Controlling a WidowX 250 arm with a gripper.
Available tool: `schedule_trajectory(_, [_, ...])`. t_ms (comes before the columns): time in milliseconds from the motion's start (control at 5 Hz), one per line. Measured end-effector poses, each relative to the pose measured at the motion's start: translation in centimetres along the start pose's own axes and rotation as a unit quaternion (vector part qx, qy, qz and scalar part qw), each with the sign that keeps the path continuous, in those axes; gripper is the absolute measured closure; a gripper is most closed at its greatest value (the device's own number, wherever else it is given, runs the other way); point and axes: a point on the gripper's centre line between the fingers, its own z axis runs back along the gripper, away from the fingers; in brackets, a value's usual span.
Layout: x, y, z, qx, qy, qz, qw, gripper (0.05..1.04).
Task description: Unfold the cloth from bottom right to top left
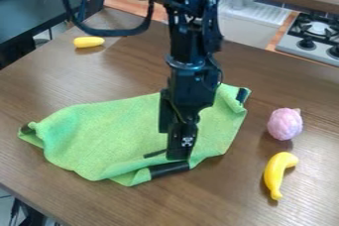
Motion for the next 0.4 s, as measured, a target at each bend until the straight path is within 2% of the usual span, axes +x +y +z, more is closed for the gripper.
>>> schedule_trajectory(200, [-0.03,0.06,-0.34,0.001,0.004,0.001,1.0,0.082])
schedule_trajectory(400, [-0.17,0.0,-1.06,0.006,0.016,-0.005,0.9998,0.126])
